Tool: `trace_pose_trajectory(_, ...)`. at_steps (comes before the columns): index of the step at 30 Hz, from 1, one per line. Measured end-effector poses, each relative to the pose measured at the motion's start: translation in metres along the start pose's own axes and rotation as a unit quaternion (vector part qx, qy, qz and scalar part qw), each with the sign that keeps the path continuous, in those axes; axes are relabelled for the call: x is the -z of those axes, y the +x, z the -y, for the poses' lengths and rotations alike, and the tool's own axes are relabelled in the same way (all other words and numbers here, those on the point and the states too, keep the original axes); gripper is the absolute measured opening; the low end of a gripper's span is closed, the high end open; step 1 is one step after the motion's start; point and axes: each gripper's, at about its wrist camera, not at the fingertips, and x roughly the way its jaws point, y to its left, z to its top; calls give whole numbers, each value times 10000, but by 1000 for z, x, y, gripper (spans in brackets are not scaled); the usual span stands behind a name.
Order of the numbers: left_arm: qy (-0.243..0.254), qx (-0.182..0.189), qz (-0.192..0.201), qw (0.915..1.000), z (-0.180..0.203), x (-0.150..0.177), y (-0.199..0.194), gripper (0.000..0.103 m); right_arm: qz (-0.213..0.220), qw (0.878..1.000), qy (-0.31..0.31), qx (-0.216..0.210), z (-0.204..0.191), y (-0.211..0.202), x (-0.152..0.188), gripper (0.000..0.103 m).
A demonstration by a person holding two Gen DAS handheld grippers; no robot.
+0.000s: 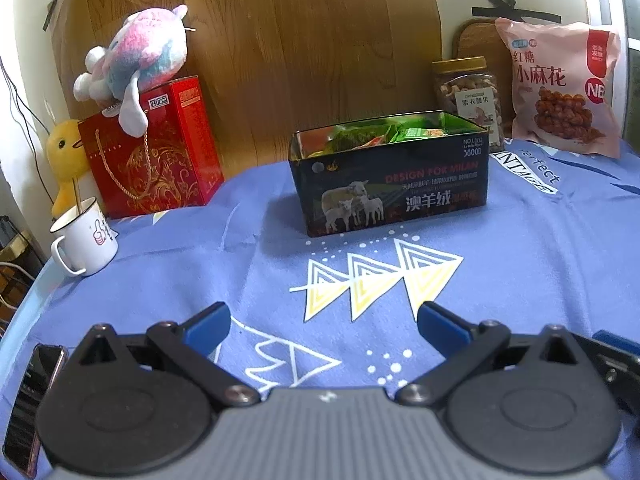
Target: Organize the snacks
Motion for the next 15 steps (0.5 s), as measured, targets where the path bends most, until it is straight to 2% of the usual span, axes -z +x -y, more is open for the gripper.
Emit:
trace_pose_trajectory(10,-101,139,-71,9998,-3,0,1,103,22,10000,-18,-63,-1,-1,0,78)
trace_pose_trajectory(15,-122,88,-52,9999,-4,1,1,103,6,9999,-40,-96,-1,0,0,78)
